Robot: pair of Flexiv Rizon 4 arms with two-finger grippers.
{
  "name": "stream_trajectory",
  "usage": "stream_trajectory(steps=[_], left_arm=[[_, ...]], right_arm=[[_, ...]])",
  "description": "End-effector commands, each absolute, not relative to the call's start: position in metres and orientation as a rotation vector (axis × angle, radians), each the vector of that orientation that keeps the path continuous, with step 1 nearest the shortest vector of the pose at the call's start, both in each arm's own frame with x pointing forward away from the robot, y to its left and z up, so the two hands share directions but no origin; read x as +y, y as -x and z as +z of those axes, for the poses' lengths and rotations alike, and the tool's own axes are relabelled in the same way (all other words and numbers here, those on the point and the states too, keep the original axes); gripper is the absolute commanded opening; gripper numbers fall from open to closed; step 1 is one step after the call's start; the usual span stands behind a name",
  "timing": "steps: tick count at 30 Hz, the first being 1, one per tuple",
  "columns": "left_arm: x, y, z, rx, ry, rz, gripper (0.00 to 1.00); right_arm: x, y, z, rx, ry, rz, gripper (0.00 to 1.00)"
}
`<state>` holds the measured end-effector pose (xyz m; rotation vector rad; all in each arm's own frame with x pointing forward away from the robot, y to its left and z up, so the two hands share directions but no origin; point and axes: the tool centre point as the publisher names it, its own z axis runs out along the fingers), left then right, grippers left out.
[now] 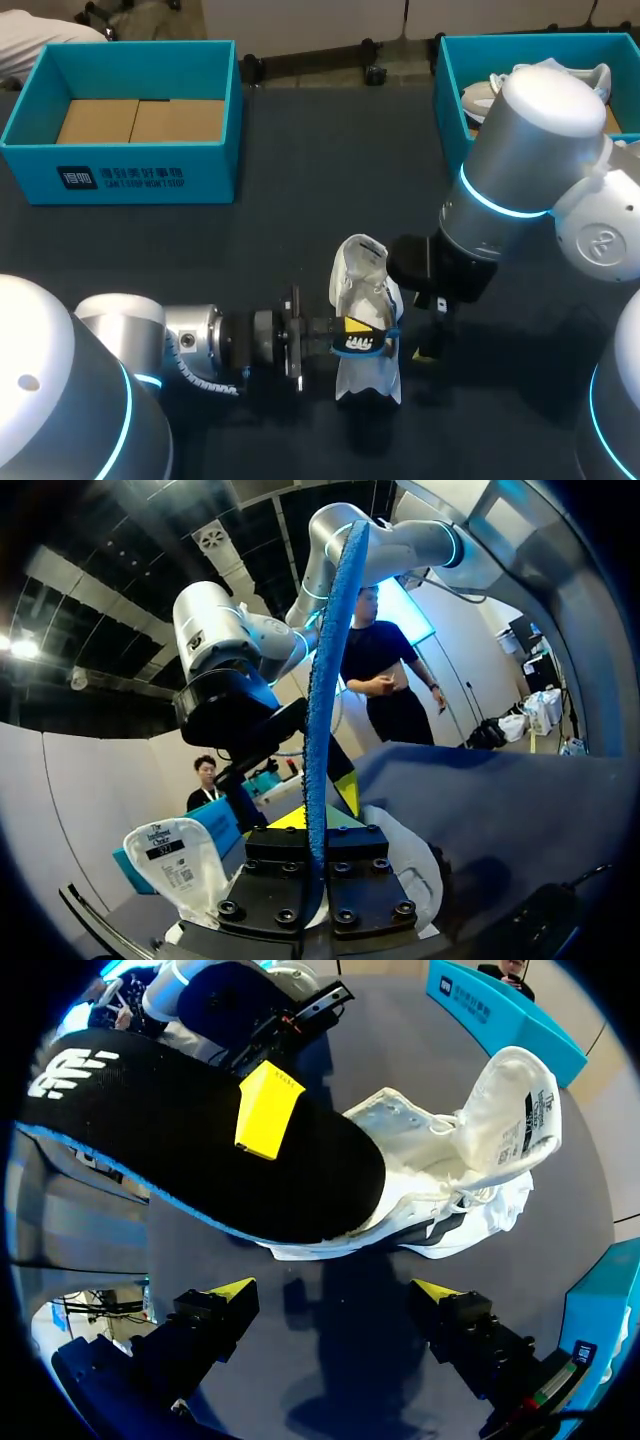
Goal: Take the shoe out of the shoebox, open the shoe tongue, remove and reinsert the insole, then place the shoe into the shoebox
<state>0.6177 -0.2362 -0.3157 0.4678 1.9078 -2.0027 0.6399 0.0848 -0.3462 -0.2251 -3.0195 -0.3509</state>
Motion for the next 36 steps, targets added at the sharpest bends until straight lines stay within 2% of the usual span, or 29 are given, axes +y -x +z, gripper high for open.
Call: stream_trajectory(steps=[1,36], left_arm=[[-0.238,-0.620,-0.321,1.908,-0.486,-1.986,0.00],[-0.241,-0.636,-0.330,1.918,-0.507,-1.810,0.00]], right_arm=[[0.085,-0.639,-0.347,-3.021,0.225,-0.353,1.00],[0.085,-0.639,-0.347,-3.021,0.225,-0.353,1.00]])
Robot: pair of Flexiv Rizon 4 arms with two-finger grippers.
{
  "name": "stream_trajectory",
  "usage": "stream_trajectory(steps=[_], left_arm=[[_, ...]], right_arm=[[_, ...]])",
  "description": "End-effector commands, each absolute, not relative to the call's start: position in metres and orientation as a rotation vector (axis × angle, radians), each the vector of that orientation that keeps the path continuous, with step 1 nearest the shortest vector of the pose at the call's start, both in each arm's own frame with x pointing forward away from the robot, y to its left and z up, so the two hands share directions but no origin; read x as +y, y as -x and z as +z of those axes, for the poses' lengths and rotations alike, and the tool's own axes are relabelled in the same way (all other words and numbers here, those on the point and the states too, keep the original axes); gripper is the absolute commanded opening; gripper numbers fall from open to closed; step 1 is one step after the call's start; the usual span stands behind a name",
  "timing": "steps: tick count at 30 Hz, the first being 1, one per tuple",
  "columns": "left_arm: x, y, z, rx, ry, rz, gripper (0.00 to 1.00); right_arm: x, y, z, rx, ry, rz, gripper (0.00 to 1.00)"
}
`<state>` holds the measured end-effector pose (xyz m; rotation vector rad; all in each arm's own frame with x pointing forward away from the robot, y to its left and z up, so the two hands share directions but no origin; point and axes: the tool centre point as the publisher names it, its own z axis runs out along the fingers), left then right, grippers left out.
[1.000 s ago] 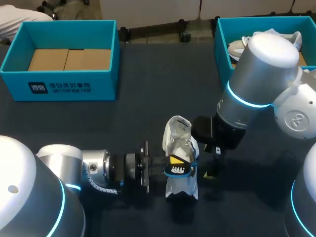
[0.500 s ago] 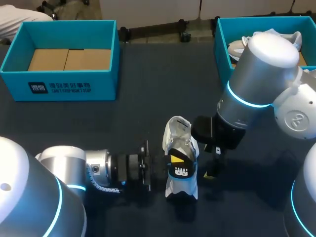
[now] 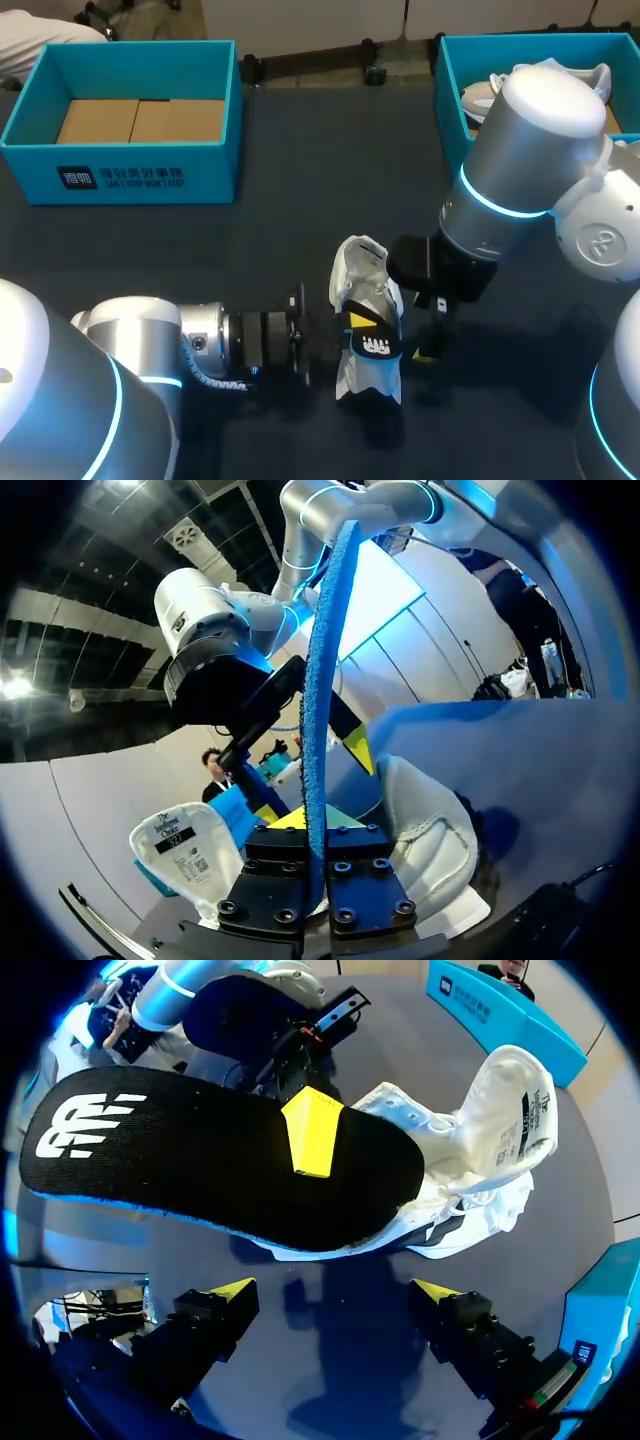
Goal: Take the shoe out of the shoebox, open the shoe tongue, remove and reinsert the insole, then place the shoe into the shoebox
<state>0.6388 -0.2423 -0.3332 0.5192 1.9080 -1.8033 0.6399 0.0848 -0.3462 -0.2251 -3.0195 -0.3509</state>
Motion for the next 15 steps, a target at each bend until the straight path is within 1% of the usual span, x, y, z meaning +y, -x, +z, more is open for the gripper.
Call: stream_trajectory(steps=[1,4,5,7,13,15], left_arm=[[-0.2407,-0.6364,-0.3294,1.920,-0.501,-1.812,0.00],[-0.2408,-0.6364,-0.3277,1.923,-0.494,-1.817,0.00],[-0.2412,-0.6355,-0.3265,1.926,-0.486,-1.826,0.11],[-0.2419,-0.6340,-0.3248,1.930,-0.475,-1.833,0.20],[-0.2437,-0.6298,-0.3204,1.949,-0.466,-1.841,0.27],[-0.2444,-0.6291,-0.3194,1.957,-0.461,-1.836,0.25]], right_arm=[[0.0847,-0.6392,-0.3473,-3.021,0.225,-0.353,1.00],[0.0847,-0.6392,-0.3473,-3.021,0.225,-0.353,1.00],[0.0847,-0.6392,-0.3473,-3.021,0.225,-0.353,1.00],[0.0847,-0.6392,-0.3473,-3.021,0.225,-0.353,1.00],[0.0847,-0.6392,-0.3473,-3.021,0.225,-0.353,1.00],[0.0847,-0.6392,-0.3473,-3.021,0.225,-0.353,1.00]])
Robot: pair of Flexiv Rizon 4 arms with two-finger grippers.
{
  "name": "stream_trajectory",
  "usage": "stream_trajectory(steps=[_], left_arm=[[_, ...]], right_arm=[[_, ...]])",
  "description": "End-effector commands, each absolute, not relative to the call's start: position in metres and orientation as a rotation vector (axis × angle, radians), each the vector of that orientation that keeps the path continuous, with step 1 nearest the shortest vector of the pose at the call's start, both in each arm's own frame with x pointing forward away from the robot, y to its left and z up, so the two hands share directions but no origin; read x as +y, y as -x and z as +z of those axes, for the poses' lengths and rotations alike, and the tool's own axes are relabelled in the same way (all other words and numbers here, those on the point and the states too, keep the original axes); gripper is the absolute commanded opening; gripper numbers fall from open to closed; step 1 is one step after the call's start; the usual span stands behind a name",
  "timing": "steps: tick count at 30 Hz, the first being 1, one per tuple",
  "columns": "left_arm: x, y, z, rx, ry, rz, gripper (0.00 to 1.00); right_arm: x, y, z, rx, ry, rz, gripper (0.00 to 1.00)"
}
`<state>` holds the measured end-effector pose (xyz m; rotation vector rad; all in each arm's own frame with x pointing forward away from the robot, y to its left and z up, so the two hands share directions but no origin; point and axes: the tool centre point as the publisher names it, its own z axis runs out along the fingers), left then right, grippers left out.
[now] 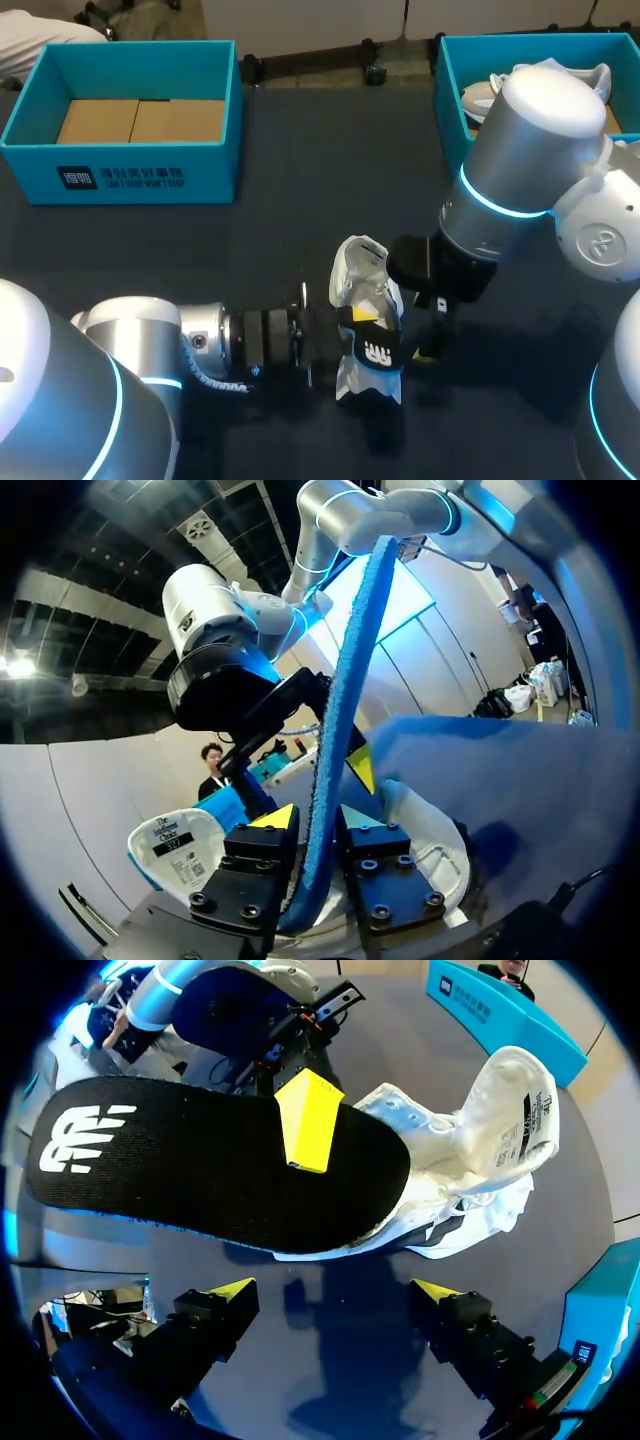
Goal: Take the shoe out of the shoebox, open the shoe tongue, remove and reinsert the insole, then place the shoe into the shoebox
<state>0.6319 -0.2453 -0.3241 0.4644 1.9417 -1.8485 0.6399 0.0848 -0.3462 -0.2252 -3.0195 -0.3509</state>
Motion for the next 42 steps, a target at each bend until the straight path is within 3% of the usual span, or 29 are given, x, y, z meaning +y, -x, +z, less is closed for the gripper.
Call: stream_trajectory(steps=[1,13,19,20,22,42], left_arm=[[-0.245,-0.629,-0.318,1.965,-0.456,-1.832,0.24],[-0.250,-0.620,-0.306,2.043,-0.465,-1.775,0.34],[-0.252,-0.618,-0.303,2.045,-0.480,-1.762,0.27],[-0.252,-0.617,-0.303,2.043,-0.488,-1.761,0.22],[-0.253,-0.617,-0.305,2.036,-0.515,-1.747,0.00],[-0.250,-0.630,-0.323,1.953,-0.735,-1.660,0.00]], right_arm=[[0.085,-0.639,-0.347,-3.021,0.225,-0.353,1.00],[0.085,-0.639,-0.347,-3.021,0.225,-0.353,1.00],[0.085,-0.639,-0.347,-3.021,0.225,-0.353,1.00],[0.085,-0.639,-0.347,-3.021,0.225,-0.353,1.00],[0.085,-0.639,-0.347,-3.021,0.225,-0.353,1.00],[0.085,-0.639,-0.347,-3.021,0.225,-0.353,1.00]])
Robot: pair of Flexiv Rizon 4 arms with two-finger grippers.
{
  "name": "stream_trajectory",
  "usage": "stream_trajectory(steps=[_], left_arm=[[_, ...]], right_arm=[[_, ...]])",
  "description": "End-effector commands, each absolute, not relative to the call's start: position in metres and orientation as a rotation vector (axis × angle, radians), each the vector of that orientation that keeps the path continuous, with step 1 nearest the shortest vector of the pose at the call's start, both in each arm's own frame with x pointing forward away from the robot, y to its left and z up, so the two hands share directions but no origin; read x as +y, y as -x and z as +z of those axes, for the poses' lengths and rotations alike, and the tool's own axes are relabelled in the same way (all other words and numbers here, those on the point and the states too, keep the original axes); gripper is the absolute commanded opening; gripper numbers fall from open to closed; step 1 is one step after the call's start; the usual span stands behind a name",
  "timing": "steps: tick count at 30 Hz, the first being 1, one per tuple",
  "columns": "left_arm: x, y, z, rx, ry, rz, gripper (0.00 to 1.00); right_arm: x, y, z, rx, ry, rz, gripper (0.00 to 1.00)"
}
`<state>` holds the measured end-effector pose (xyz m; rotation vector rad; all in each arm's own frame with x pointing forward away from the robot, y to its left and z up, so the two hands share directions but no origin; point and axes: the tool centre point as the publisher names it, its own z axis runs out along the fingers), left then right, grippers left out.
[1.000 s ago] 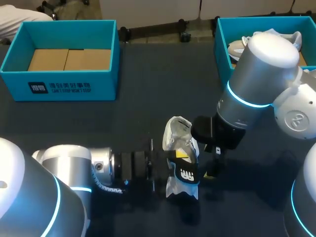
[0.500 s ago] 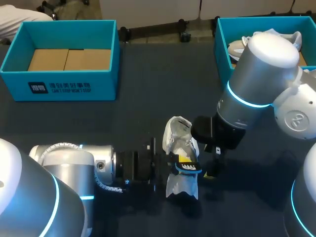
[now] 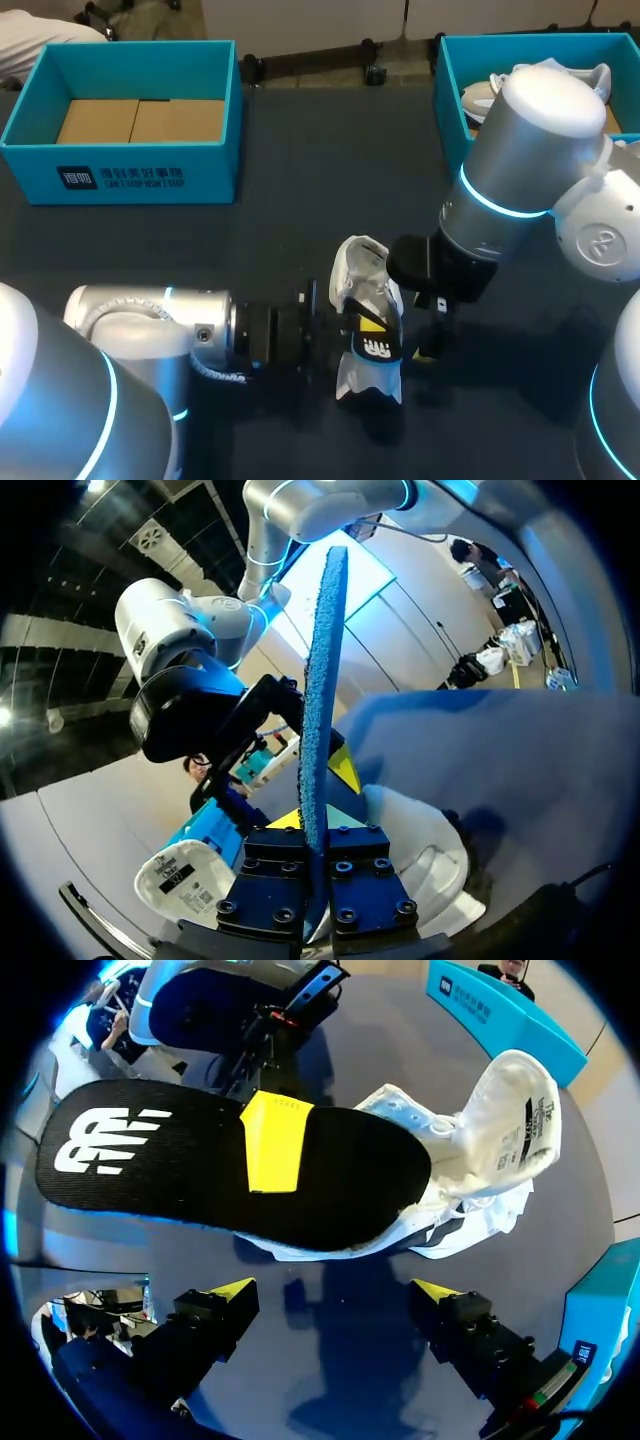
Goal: Take the shoe out of the shoebox, open the shoe tongue, remove and reinsert the insole, then place the shoe into the shoebox
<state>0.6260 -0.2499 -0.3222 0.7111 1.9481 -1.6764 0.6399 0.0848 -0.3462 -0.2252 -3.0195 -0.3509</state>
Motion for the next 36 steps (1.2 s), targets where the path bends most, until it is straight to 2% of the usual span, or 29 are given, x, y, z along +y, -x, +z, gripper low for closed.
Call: stream_trajectory(steps=[1,36], left_arm=[[-0.250,-0.632,-0.323,1.946,-0.743,-1.644,0.00],[-0.246,-0.638,-0.341,1.999,-0.760,-1.475,0.00]], right_arm=[[0.085,-0.639,-0.347,-3.021,0.225,-0.353,1.00],[0.085,-0.639,-0.347,-3.021,0.225,-0.353,1.00]])
